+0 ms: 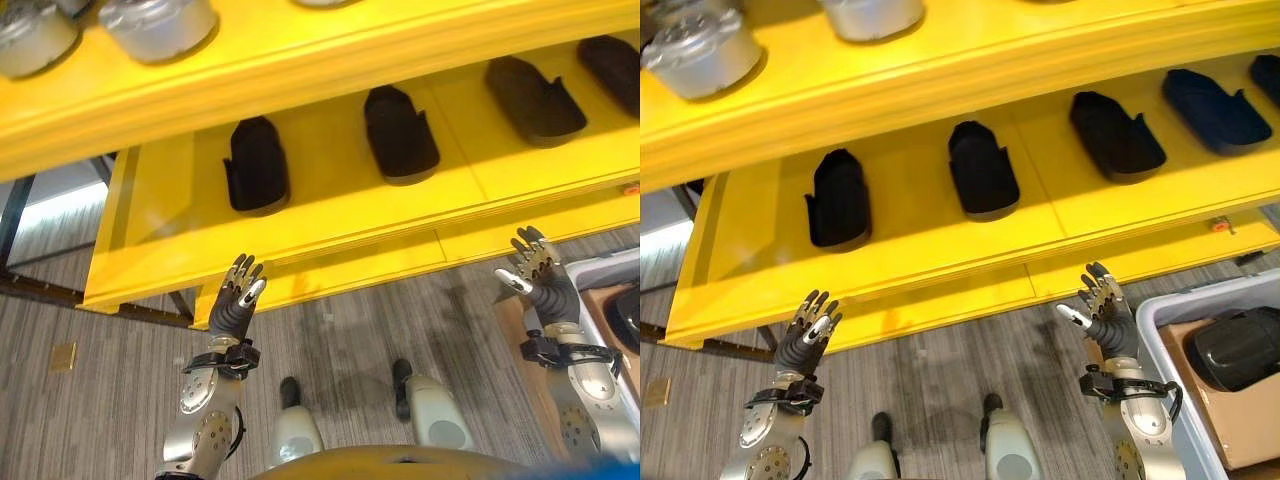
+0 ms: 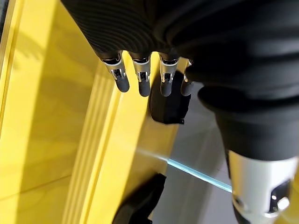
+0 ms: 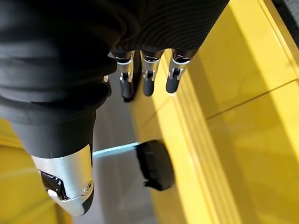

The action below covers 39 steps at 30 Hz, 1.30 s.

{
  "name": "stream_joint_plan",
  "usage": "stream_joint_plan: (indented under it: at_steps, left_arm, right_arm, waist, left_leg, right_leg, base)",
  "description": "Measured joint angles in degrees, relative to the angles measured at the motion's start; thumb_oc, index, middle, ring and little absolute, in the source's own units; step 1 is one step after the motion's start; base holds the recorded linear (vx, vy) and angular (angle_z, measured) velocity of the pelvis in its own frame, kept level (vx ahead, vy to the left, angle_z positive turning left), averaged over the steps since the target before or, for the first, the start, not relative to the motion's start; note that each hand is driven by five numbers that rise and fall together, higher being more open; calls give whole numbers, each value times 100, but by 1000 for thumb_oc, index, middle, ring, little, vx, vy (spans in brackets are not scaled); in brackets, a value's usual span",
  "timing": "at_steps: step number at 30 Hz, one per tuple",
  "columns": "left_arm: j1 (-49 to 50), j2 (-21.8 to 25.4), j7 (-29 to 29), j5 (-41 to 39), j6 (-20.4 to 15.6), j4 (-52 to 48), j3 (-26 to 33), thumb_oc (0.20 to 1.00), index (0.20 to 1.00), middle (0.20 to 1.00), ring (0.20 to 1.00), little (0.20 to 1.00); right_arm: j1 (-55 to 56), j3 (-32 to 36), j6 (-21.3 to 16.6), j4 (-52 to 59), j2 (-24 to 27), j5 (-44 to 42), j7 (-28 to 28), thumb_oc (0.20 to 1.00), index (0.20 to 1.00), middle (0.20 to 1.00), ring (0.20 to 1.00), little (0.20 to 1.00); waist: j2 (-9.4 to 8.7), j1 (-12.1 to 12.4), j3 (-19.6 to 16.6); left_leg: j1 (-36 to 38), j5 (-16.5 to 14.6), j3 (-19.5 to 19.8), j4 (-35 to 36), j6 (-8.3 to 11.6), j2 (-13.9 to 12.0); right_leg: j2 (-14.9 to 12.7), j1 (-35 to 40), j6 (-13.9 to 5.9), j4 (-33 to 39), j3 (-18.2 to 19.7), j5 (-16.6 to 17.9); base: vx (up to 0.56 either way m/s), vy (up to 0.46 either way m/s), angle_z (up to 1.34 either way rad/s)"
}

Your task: Move parts from the plastic box to the shelf.

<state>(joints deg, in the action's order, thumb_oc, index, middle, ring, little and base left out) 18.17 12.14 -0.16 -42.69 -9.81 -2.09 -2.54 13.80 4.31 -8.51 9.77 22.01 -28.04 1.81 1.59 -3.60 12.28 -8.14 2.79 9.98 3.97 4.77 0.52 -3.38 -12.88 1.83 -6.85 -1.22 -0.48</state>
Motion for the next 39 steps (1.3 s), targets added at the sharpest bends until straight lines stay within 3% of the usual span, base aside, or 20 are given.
stream_joint_plan:
  at_steps: [1,3,5,8,10,12,15,19,22,23,25,26,27,28,30,31,34,36,38,39]
  left_arm:
    - [87,8,-2,4,11,1,23,1000,1000,1000,1000,1000]
    - [117,-2,-8,4,-8,-16,97,1000,1000,1000,1000,1000]
    - [150,-40,-17,4,-10,16,93,1000,1000,1000,1000,1000]
    - [-108,-39,-19,-61,-53,37,95,1000,1000,1000,1000,1000]
    - [-331,-35,-26,-80,-84,74,39,1000,1000,1000,1000,1000]
    - [-550,-153,-27,-101,-83,68,22,1000,1000,1000,1000,1000]
    - [-558,-117,44,-119,-112,141,-6,1000,1000,1000,1000,1000]
    - [-475,31,140,-122,-126,237,-68,1000,1000,1000,1000,1000]
    - [-504,291,204,-118,-125,305,-172,1000,1000,1000,1000,1000]
    - [-612,411,243,-105,-117,335,-199,1000,1000,1000,1000,1000]
    - [-645,418,301,-94,-111,329,-121,1000,1000,1000,1000,1000]
    - [-584,418,324,-62,-111,338,-28,1000,1000,1000,1000,1000]
    - [-517,407,355,-56,-109,337,44,1000,1000,1000,1000,1000]
    - [-491,420,404,-51,-98,336,42,1000,1000,1000,1000,1000]
    - [-331,424,433,-51,-99,331,236,1000,1000,1000,1000,1000]
    - [-314,415,436,-52,-88,356,323,1000,1000,1000,1000,1000]
    - [-367,356,427,-48,-60,357,290,1000,1000,1000,1000,1000]
    - [-381,335,427,-47,-58,344,285,1000,1000,1000,1000,1000]
    - [-292,143,428,-48,-50,299,243,1000,1000,1000,1000,1000]
    - [-236,111,430,-49,-47,298,248,1000,1000,1000,1000,1000]
  right_arm:
    - [-133,-77,7,-101,-36,3,2,1000,1000,1000,1000,1000]
    - [-347,-258,10,-235,-69,12,28,1000,1000,1000,1000,1000]
    - [-523,-292,2,-252,-133,15,71,1000,1000,1000,1000,1000]
    - [-399,-374,20,-277,-209,12,31,1000,1000,1000,1000,1000]
    - [-419,-415,15,-269,-275,10,36,1000,1000,1000,1000,1000]
    - [-375,-401,76,-274,-317,6,23,1000,1000,1000,1000,1000]
    - [-296,-437,111,-285,-378,0,20,1000,1000,1000,1000,1000]
    - [-242,-512,139,-296,-480,-90,-21,1000,1000,1000,1000,1000]
    - [-298,-596,143,-293,-586,-93,-57,1000,1000,1000,1000,1000]
    - [-322,-606,144,-295,-599,-102,-98,1000,1000,1000,1000,1000]
    - [-452,-578,148,-313,-586,-103,-111,1000,1000,1000,1000,1000]
    - [-619,-600,182,-449,-581,-99,-119,1000,1000,1000,1000,1000]
    - [-750,-679,205,-440,-576,-99,-135,1000,1000,1000,1000,1000]
    - [-691,-680,186,-393,-575,-97,-129,1000,1000,1000,1000,1000]
    - [-711,-769,247,-441,-675,-87,-93,1000,1000,1000,1000,1000]
    - [-730,-790,252,-424,-682,-83,-85,1000,1000,1000,1000,1000]
    - [-601,-761,316,-436,-682,-34,-91,1000,1000,1000,1000,1000]
    - [-463,-761,319,-436,-744,-30,-88,1000,1000,1000,1000,1000]
    - [-511,-726,357,-456,-674,-33,-90,1000,1000,1000,1000,1000]
    - [-551,-725,359,-455,-651,-34,-92,1000,1000,1000,1000,1000]
  waist:
    - [-4,-32,0]
    - [-166,127,0]
    - [-147,361,56]
    - [-17,114,40]
    - [34,134,1]
    - [178,59,74]
    - [147,134,83]
    - [-113,97,110]
    - [-294,104,142]
    - [-350,-8,172]
    - [-275,-59,274]
    - [-208,107,359]
    - [-74,212,429]
    - [-19,235,480]
    - [-116,322,521]
    - [-145,289,533]
    - [-201,77,541]
    - [-458,79,485]
    - [-371,74,494]
    - [-340,78,484]
  left_leg:
    - [-97,-89,239,-128,-111,232]
    - [-294,-231,1249,-448,-279,877]
    - [-544,-251,1529,-734,-307,1268]
    - [-661,-410,1573,-1579,-364,1172]
    - [-656,-434,1376,-1343,-688,1058]
    - [-673,-300,1127,-1088,-794,1024]
    - [-335,1,568,-587,-887,945]
    - [-116,74,40,-456,-932,910]
    - [-108,-22,-290,-547,-1061,858]
    - [-89,-93,-617,-578,-1162,821]
    - [-45,-173,-1077,-645,-1276,694]
    - [18,-199,-1479,-596,-1306,486]
    - [31,-243,-1738,-653,-1297,320]
    - [137,-297,-1838,-608,-1225,218]
    - [291,-357,-2278,-575,-1151,178]
    - [307,-377,-2379,-578,-1137,170]
    - [312,-325,-2334,-397,-1034,180]
    - [427,-192,-2200,-157,-794,338]
    - [435,-39,-2070,24,-538,151]
    - [443,-42,-2037,23,-409,-26]
  right_leg:
    - [160,186,139,291,136,264]
    - [257,211,44,534,654,373]
    - [479,113,44,481,1102,440]
    - [690,-18,51,457,1329,485]
    - [709,-264,-125,448,1586,519]
    - [683,-378,-398,324,1680,330]
    - [532,-273,-412,331,1794,298]
    - [543,-285,-563,343,2049,468]
    - [643,-283,-606,296,2368,492]
    - [666,-356,-658,224,2413,448]
    - [404,-591,-757,-448,1643,98]
    - [-87,-663,-612,-617,34,-10]
    - [-470,-611,-684,-535,-936,-2]
    - [-830,-526,-778,-377,-1158,54]
    - [-1357,-432,-1043,34,-1463,218]
    - [-1464,-423,-1231,291,-1358,328]
    - [-1445,-248,-1429,796,-945,464]
    - [-1308,166,-1377,1097,-862,495]
    - [-1067,129,-1123,1199,-798,1143]
    - [-898,141,-982,1212,-835,1215]
  base:
    - [123,-32,-98]
    - [34,31,-123]
    - [1,64,-183]
    - [-22,119,-122]
    - [17,102,-118]
    - [104,173,-90]
    - [79,152,-67]
    - [27,189,-51]
    - [20,111,-75]
    - [-8,69,-109]
    - [-9,36,-130]
    - [14,19,-149]
    - [18,12,-181]
    - [23,8,-150]
    - [20,-30,-122]
    - [37,-50,-77]
    - [58,-55,-2]
    - [131,-131,41]
    - [182,-185,23]
    - [241,-253,-8]
